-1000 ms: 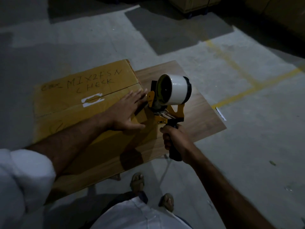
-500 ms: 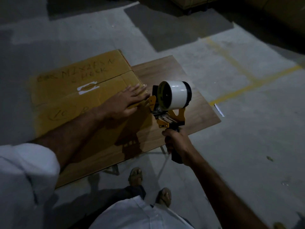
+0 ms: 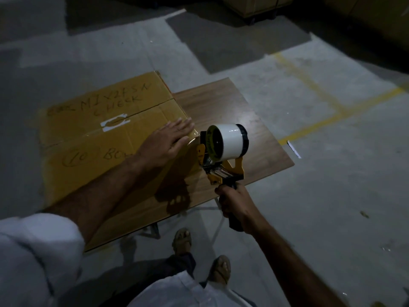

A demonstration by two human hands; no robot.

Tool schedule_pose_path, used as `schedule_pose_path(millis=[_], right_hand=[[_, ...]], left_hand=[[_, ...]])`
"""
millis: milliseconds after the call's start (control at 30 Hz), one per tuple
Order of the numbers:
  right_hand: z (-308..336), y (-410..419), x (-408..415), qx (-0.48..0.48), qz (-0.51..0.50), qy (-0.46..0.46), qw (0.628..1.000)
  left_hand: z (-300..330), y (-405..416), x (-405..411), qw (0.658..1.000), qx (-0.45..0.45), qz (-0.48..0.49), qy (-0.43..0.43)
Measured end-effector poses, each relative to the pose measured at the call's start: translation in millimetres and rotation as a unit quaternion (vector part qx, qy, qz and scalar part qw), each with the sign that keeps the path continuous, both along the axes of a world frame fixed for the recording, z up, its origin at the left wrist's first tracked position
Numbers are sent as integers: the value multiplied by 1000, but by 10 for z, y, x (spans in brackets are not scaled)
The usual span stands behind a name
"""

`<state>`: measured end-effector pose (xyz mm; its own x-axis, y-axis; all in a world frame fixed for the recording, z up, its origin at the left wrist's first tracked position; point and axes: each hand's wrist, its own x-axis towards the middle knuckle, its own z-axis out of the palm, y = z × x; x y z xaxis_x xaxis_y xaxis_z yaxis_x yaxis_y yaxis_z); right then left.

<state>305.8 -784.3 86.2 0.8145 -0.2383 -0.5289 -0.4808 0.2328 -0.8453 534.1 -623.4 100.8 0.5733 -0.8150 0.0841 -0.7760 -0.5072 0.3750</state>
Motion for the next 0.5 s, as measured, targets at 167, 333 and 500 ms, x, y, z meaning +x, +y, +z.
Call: schedule_pose_path(millis=[167, 333, 500], right_hand=[[-50, -63, 162, 88, -4, 72, 993], [-428, -97, -120, 59, -2, 138, 989], [-612, -282, -34, -36, -120, 73, 989]], left_hand=[[-36, 30, 35, 998, 38, -32, -39], [-61, 34, 110, 993, 83, -35, -75], [-100, 22, 99, 989, 104, -39, -98]])
